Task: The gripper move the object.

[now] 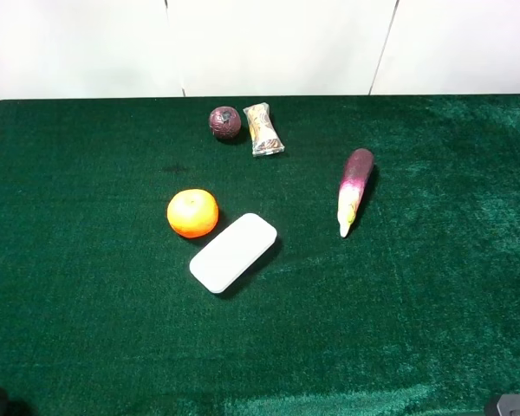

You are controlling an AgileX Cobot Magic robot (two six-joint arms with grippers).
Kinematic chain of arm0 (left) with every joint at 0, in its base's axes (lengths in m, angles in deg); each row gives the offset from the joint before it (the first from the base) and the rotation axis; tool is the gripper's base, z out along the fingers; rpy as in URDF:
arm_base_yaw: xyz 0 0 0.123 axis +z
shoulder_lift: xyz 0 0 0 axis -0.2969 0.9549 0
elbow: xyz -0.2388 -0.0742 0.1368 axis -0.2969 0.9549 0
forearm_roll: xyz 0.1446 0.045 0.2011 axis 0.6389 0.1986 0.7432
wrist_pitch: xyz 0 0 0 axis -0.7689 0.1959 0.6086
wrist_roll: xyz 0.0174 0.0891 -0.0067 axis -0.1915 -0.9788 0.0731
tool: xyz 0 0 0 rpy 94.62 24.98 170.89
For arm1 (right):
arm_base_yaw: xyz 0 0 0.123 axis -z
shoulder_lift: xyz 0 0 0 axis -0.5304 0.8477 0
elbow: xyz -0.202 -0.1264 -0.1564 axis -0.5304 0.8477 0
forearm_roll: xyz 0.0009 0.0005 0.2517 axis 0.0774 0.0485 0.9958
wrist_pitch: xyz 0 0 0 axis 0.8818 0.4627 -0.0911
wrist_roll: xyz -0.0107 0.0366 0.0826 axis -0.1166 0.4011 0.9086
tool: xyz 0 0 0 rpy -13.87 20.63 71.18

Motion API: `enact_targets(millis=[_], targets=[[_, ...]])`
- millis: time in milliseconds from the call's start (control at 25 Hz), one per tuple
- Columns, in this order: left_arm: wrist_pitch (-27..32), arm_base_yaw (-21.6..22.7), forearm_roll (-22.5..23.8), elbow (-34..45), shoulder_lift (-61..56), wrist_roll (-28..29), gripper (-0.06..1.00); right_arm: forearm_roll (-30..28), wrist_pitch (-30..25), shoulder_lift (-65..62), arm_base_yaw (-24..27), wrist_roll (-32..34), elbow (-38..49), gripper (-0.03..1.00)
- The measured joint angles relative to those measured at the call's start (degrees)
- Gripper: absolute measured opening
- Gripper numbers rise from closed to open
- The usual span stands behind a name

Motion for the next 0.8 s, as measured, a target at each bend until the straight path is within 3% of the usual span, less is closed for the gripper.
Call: enact_targets(millis=[280,800], targets=[[-1.0,1.8,-5.3,0.4,0.0,-9.3,0.99,0.0,0.0,0.0,0.0,0.0,0.0,0.69],[-1.0,1.8,-6.0,0.4,0.0,-10.9,0.99,0.0,0.0,0.0,0.0,0.0,0.0,0.69]])
